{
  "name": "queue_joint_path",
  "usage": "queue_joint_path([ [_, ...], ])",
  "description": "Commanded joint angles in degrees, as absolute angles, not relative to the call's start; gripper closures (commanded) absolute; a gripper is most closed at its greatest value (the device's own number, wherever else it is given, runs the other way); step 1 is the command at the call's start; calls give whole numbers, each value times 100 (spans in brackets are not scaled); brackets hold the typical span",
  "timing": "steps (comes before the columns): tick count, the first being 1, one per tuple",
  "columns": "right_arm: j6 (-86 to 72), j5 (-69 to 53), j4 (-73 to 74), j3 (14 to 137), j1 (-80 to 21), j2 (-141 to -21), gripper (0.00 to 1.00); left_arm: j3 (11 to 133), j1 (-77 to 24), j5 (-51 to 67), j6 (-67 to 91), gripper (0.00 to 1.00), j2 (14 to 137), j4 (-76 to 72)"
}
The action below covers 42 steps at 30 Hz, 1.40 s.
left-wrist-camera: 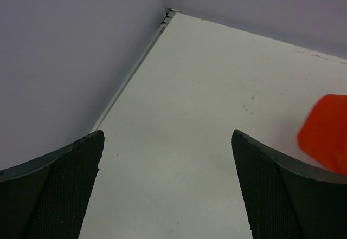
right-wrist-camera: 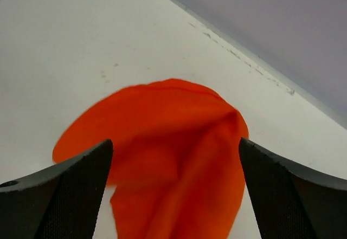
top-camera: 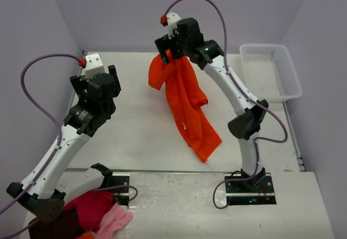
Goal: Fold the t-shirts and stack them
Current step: Move the tshirt to the center of the board, then flatten out the tshirt
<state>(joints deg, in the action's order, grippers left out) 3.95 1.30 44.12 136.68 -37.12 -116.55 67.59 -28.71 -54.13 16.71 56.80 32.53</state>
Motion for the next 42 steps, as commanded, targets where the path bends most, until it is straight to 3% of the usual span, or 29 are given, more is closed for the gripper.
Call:
queue_joint_path([
  [1, 456, 201, 4772, 14746, -3261, -12347, 1, 6724, -2892, -5362, 1617, 0, 5713, 3041],
  [6, 457, 685, 4448, 14126, -3076, -11964, 1, 6548, -2892, -5291, 1468, 0, 5818, 2980],
  [11, 124, 1300, 4280, 12606, -3024, -10830, 1, 6723, -2892, -4475, 1547, 0, 6291, 2988],
  [15, -465, 1090, 4088, 11130, -2769, -10108, 2, 7127, -2892, -3570, 1652, 0, 6898, 3120],
  [17, -869, 906, 3912, 10417, -2418, -9950, 10, 7356, -2900, -3131, 1722, 0, 7180, 3173],
  [18, -1018, 766, 3850, 10250, -2112, -9941, 28, 7443, -2900, -2920, 1740, 0, 7233, 3164],
  [20, -1379, 188, 3709, 9897, -1812, -9993, 39, 7375, -2909, -2148, 1907, 0, 7260, 2981],
  [22, -1494, 1, 3674, 9826, -1513, -10159, 27, 7225, -2935, -1120, 1951, 2, 7225, 2578],
  [23, -1494, -252, 3683, 9870, -1468, -10238, 10, 7120, -2953, -829, 1977, 2, 7233, 2488],
  [25, -1468, -430, 3779, 10115, -1371, -10553, 3, 7102, -3084, -256, 2048, 2, 7425, 2408],
  [28, -1529, -580, 4192, 10844, -1240, -10985, 2, 7189, -3487, -140, 2074, 2, 7803, 2600],
  [32, -1520, -852, 4245, 11389, -1125, -11460, 10, 7155, -4147, -369, 2223, 3, 8234, 2716],
  [42, -1687, -1081, 4149, 11321, -703, -11296, 12, 7005, -5809, -1186, 2979, 6, 9359, 2733],
])
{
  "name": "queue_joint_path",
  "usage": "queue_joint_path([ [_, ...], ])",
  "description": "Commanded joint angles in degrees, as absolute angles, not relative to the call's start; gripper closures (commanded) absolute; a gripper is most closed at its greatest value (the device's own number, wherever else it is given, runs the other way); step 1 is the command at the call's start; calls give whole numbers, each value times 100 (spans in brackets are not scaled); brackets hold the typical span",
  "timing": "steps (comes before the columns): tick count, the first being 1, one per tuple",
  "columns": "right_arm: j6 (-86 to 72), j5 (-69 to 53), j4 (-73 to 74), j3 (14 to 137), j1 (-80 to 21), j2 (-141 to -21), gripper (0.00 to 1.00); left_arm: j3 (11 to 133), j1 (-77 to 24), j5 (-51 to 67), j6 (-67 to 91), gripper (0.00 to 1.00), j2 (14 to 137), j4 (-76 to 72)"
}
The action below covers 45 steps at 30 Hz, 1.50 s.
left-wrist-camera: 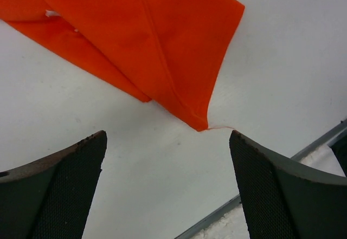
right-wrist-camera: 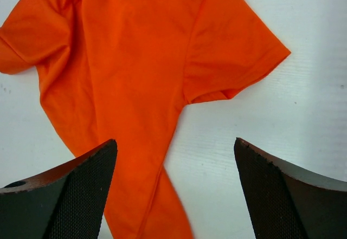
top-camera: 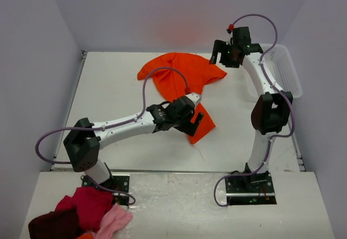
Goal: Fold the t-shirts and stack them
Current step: Flatten out the tshirt
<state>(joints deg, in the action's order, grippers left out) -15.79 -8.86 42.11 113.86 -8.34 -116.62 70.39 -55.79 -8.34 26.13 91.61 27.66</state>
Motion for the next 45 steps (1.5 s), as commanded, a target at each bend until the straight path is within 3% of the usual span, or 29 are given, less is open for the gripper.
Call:
queue_joint_path([
  [1, -1687, -1116, 4061, 11207, -668, -11163, 12, 7005, -5844, -1247, 3014, 6, 9447, 2733],
  [6, -1626, -1073, 3823, 10741, -536, -10530, 13, 7110, -5950, -1432, 3182, 14, 9974, 2672],
  [14, -1617, -1230, 3560, 10345, -492, -9616, 13, 7514, -5977, -1521, 3287, 17, 10722, 2663],
  [22, -1643, -1222, 3498, 10275, -440, -9492, 14, 7673, -6082, -1415, 3305, 24, 10951, 2602],
  [26, -1679, -1257, 3498, 10309, -439, -9545, 14, 7664, -6091, -1380, 3348, 32, 10960, 2637],
  [29, -1696, -1248, 3489, 10310, -439, -9554, 14, 7629, -6135, -1327, 3427, 44, 10907, 2663],
  [45, -1705, -1266, 3437, 10257, -413, -9439, 14, 7436, -6390, -1125, 3726, 43, 10960, 2628],
])
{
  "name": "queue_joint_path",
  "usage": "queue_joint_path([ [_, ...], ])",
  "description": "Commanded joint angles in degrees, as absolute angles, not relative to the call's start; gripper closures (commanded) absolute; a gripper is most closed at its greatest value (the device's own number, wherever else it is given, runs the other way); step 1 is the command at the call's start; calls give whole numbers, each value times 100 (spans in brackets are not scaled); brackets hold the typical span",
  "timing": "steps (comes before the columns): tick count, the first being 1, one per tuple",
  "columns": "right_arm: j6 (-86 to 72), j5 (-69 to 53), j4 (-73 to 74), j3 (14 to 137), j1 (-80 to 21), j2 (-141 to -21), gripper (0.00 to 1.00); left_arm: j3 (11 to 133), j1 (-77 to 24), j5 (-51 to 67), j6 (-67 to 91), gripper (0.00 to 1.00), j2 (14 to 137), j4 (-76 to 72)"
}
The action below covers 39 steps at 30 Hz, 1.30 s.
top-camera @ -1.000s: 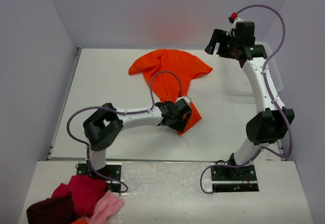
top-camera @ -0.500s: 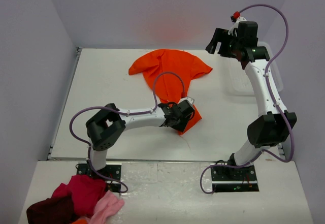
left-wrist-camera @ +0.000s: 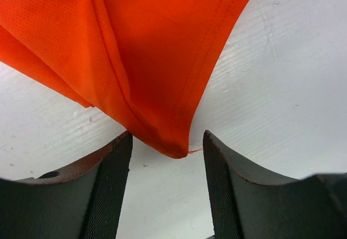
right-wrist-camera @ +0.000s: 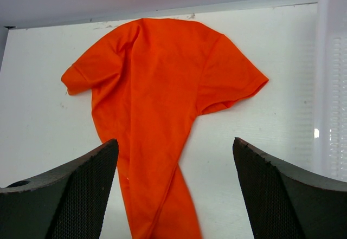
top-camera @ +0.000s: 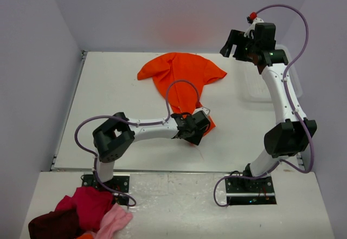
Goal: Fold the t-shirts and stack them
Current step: Flatten out the tshirt
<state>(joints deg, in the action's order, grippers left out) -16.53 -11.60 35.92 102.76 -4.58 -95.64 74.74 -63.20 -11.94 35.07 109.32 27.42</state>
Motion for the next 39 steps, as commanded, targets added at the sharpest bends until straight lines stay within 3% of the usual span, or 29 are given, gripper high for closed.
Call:
queue_joint_path([
  [1, -1705, -1283, 3437, 10248, -413, -9431, 14, 7409, -6398, -1142, 3735, 44, 10977, 2628],
  [5, -1696, -1266, 3428, 10222, -404, -9396, 14, 7374, -6407, -1248, 3753, 57, 10986, 2602],
  [16, -1644, -1389, 3322, 10116, -396, -9299, 14, 7339, -6398, -1679, 3753, 59, 11048, 2628],
  [18, -1635, -1389, 3322, 10099, -404, -9325, 14, 7321, -6398, -1696, 3762, 70, 11057, 2628],
  [19, -1643, -1397, 3314, 10081, -396, -9325, 14, 7304, -6398, -1705, 3779, 84, 11048, 2645],
  [21, -1661, -1424, 3305, 10064, -404, -9343, 14, 7182, -6398, -1688, 3823, 99, 10943, 2646],
  [28, -1696, -1178, 3489, 10072, -404, -9711, 17, 6505, -6425, -1731, 4156, 100, 9960, 2908],
  [39, -2311, -810, 3551, 9818, -676, -10617, 20, 5897, -6495, -2398, 5238, 100, 7516, 5149],
])
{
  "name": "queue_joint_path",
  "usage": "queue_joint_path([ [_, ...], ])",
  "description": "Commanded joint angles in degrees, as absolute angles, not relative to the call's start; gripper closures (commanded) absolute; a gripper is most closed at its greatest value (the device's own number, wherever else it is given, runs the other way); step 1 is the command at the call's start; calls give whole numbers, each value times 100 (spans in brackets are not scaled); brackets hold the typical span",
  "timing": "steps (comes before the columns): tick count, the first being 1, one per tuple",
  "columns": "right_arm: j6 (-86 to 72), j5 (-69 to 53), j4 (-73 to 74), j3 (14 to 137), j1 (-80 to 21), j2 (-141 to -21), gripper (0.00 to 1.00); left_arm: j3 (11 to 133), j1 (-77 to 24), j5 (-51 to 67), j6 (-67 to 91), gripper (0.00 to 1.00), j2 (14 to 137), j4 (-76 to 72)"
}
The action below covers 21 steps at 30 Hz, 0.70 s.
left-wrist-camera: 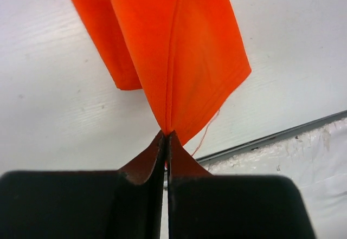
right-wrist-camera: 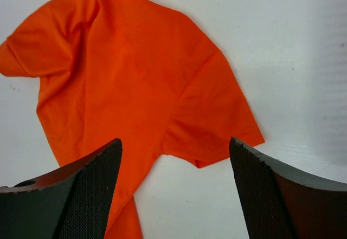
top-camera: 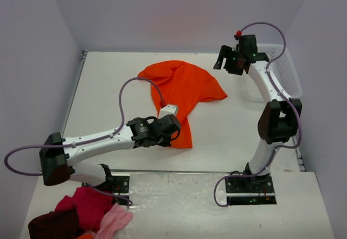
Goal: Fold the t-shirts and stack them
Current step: Flatten out the tshirt
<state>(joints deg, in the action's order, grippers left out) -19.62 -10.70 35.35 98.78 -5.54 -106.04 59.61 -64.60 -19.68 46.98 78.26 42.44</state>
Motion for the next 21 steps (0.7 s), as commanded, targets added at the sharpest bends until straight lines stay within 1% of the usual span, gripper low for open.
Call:
queue_joint_path([
  [1, -2442, -748, 3507, 9704, -685, -10669, 20, 5924, -6495, -2660, 5438, 100, 7349, 5525],
  [4, -2601, -519, 3655, 9641, -694, -10801, 23, 5959, -6478, -2961, 5589, 100, 7181, 5844],
  [6, -2645, -466, 3796, 9633, -686, -10925, 27, 6081, -6469, -3242, 5669, 100, 7198, 6248],
  [9, -2768, -387, 3736, 9099, -694, -10706, 32, 6293, -6460, -3533, 5713, 100, 7295, 6591],
  [10, -2856, -213, 3561, 8653, -686, -10575, 33, 6328, -6425, -3594, 5635, 100, 7347, 6574],
  [11, -2874, -167, 3473, 8431, -694, -10321, 35, 6380, -6407, -3595, 5573, 100, 7374, 6522],
  [13, -2874, -18, 3401, 8009, -694, -10178, 36, 6398, -6372, -3542, 5354, 100, 7426, 6364],
  [14, -2865, -9, 3436, 7929, -686, -10134, 38, 6407, -6372, -3464, 5283, 100, 7488, 6207],
  [16, -2874, -9, 3402, 7649, -694, -10046, 40, 6434, -6372, -3384, 5134, 100, 7611, 6022],
  [20, -2979, -44, 3279, 7269, -694, -9958, 53, 6547, -6372, -3305, 4922, 100, 7690, 5819],
  [21, -2997, -53, 3226, 7182, -694, -9941, 53, 6565, -6372, -3305, 4870, 100, 7690, 5792],
])
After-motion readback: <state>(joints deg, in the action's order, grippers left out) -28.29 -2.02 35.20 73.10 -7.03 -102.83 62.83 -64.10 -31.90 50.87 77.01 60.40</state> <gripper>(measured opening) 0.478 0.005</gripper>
